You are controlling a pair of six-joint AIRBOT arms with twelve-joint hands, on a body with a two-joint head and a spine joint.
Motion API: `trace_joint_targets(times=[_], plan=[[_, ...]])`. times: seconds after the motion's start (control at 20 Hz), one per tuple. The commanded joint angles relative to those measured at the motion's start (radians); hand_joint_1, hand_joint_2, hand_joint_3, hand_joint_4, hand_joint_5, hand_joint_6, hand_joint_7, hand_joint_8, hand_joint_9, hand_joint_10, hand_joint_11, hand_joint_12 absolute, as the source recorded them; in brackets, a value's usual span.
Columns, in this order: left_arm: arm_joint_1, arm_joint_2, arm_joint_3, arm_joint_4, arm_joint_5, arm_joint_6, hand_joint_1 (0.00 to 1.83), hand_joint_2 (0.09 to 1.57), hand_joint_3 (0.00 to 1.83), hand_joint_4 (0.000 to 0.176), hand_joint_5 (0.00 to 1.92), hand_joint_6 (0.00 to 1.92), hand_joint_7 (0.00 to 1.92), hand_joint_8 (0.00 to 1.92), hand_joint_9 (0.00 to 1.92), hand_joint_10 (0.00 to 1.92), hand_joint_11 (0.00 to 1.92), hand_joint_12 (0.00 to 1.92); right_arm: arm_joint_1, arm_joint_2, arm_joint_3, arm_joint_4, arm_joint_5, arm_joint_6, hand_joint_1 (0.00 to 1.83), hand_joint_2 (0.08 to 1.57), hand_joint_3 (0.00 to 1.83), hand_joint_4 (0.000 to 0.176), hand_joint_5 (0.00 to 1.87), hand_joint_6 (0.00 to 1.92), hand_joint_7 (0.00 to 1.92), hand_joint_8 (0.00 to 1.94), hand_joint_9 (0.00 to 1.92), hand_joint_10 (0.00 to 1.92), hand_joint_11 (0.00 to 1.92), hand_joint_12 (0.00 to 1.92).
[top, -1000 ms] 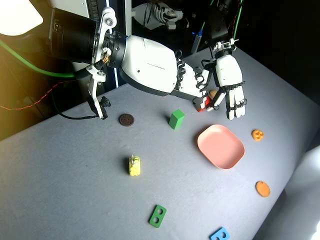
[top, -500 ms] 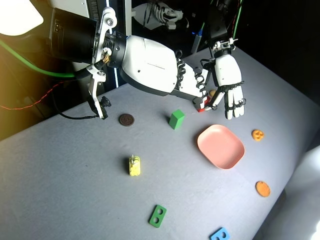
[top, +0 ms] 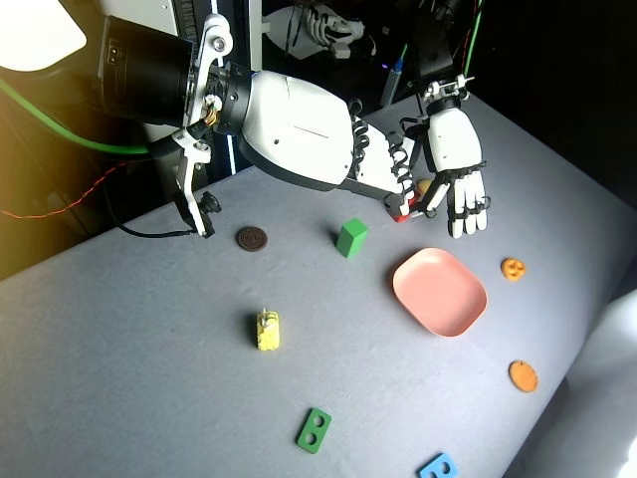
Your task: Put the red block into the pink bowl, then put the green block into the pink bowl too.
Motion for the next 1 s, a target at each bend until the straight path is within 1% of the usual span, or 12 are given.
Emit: trace_joint_targets(times=[0.0, 0.1, 0.15, 0.2, 0.25, 0.3, 0.35, 0.4, 0.7, 0.75, 0.8, 0.95], plan=[[-0.017, 0.013, 0.003, 0.064, -0.065, -0.001, 1.16, 1.04, 0.00, 0.000, 1.15, 0.70, 0.19, 0.00, 0.06, 0.00, 0.00, 0.00, 0.014, 0.010, -0.003, 0.039, 0.074, 0.005, 0.21, 1.16, 0.00, 0.000, 0.19, 0.00, 0.21, 0.00, 0.21, 0.01, 0.00, 0.76], [-0.032, 0.013, 0.010, 0.070, -0.063, -0.001, 1.12, 1.04, 0.00, 0.014, 1.14, 0.74, 0.19, 0.00, 0.06, 0.00, 0.00, 0.00, 0.014, 0.010, -0.003, 0.039, 0.074, 0.005, 0.23, 1.16, 0.00, 0.000, 0.19, 0.01, 0.20, 0.00, 0.20, 0.00, 0.00, 0.72], [-0.044, 0.013, 0.016, 0.072, -0.059, 0.003, 1.10, 1.04, 0.00, 0.086, 1.14, 0.74, 0.19, 0.00, 0.06, 0.00, 0.00, 0.00, 0.014, 0.010, -0.003, 0.039, 0.074, 0.005, 0.24, 1.16, 0.00, 0.000, 0.20, 0.01, 0.20, 0.00, 0.20, 0.01, 0.00, 0.72], [-0.053, 0.014, 0.020, 0.073, -0.051, 0.008, 1.10, 1.04, 0.00, 0.087, 1.14, 0.73, 0.19, 0.00, 0.06, 0.00, 0.00, 0.00, 0.014, 0.010, -0.003, 0.039, 0.074, 0.005, 0.25, 1.15, 0.00, 0.000, 0.20, 0.01, 0.20, 0.00, 0.21, 0.01, 0.00, 0.71], [-0.065, 0.015, 0.027, 0.076, -0.037, 0.014, 1.14, 1.02, 0.00, 0.009, 1.20, 0.63, 0.22, 0.00, 0.08, 0.01, 0.01, 0.01, 0.014, 0.010, -0.003, 0.039, 0.074, 0.005, 0.23, 1.16, 0.00, 0.000, 0.18, 0.00, 0.19, 0.00, 0.19, 0.00, 0.00, 0.67], [-0.077, 0.017, 0.036, 0.080, -0.022, 0.019, 1.11, 1.03, 0.00, 0.052, 1.16, 0.69, 0.20, 0.00, 0.08, 0.00, 0.00, 0.02, 0.014, 0.010, -0.003, 0.039, 0.074, 0.005, 0.23, 1.15, 0.00, 0.000, 0.20, 0.01, 0.21, 0.01, 0.22, 0.01, 0.00, 0.72], [-0.090, 0.018, 0.046, 0.087, -0.008, 0.021, 1.15, 1.03, 0.00, 0.000, 1.18, 0.67, 0.22, 0.00, 0.09, 0.00, 0.00, 0.03, 0.014, 0.010, -0.003, 0.039, 0.074, 0.005, 0.23, 1.15, 0.00, 0.000, 0.19, 0.00, 0.20, 0.00, 0.20, 0.00, 0.00, 0.68], [-0.102, 0.019, 0.057, 0.096, 0.005, 0.021, 1.18, 1.00, 0.00, 0.000, 1.25, 0.54, 0.26, 0.00, 0.12, 0.00, 0.00, 0.13, 0.014, 0.010, -0.003, 0.039, 0.074, 0.005, 0.27, 1.13, 0.00, 0.000, 0.24, 0.01, 0.25, 0.01, 0.24, 0.01, 0.00, 0.76], [-0.173, 0.004, 0.136, 0.149, 0.098, 0.021, 1.14, 1.03, 0.00, 0.000, 1.18, 0.66, 0.19, 0.00, 0.05, 0.00, 0.00, 0.00, 0.014, 0.010, -0.003, 0.039, 0.075, 0.005, 0.23, 1.17, 0.00, 0.000, 0.16, 0.00, 0.16, 0.00, 0.17, 0.00, 0.00, 0.64], [-0.179, 0.000, 0.145, 0.154, 0.107, 0.021, 1.13, 1.03, 0.00, 0.013, 1.18, 0.67, 0.17, 0.00, 0.03, 0.00, 0.00, 0.00, 0.014, 0.010, -0.003, 0.039, 0.075, 0.005, 0.24, 1.16, 0.00, 0.000, 0.18, 0.01, 0.18, 0.01, 0.18, 0.01, 0.00, 0.68], [-0.191, -0.008, 0.163, 0.161, 0.125, 0.020, 1.14, 1.03, 0.00, 0.000, 1.18, 0.67, 0.18, 0.00, 0.04, 0.01, 0.00, 0.00, 0.014, 0.010, -0.003, 0.039, 0.075, 0.005, 0.23, 1.16, 0.00, 0.000, 0.19, 0.01, 0.19, 0.01, 0.19, 0.01, 0.00, 0.70], [-0.210, -0.031, 0.212, 0.199, 0.163, -0.003, 1.20, 0.98, 0.00, 0.000, 1.32, 0.39, 0.25, 0.00, 0.10, 0.00, 0.02, 0.02, 0.014, 0.010, -0.003, 0.039, 0.075, 0.005, 0.31, 1.13, 0.00, 0.000, 0.27, 0.01, 0.26, 0.01, 0.26, 0.02, 0.00, 0.84]])
